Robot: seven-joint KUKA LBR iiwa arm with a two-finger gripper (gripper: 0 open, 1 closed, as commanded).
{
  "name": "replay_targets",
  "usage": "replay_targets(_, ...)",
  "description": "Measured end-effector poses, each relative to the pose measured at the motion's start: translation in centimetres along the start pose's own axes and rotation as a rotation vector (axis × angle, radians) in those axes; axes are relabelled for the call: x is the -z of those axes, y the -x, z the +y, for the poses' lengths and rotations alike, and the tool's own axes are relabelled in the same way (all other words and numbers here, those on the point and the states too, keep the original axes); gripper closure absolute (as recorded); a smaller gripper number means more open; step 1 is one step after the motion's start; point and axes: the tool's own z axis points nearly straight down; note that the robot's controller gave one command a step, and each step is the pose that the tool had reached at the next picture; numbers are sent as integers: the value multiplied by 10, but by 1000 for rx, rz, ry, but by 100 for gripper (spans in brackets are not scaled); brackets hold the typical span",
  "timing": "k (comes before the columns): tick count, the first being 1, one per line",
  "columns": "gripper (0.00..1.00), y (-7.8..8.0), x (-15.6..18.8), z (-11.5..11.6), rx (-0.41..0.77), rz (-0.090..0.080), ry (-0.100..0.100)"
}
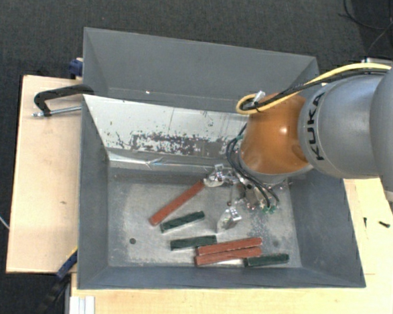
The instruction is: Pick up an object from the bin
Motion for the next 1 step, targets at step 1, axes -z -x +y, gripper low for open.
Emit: replay_targets(1, 0, 9, 0, 11, -30, 4, 0)
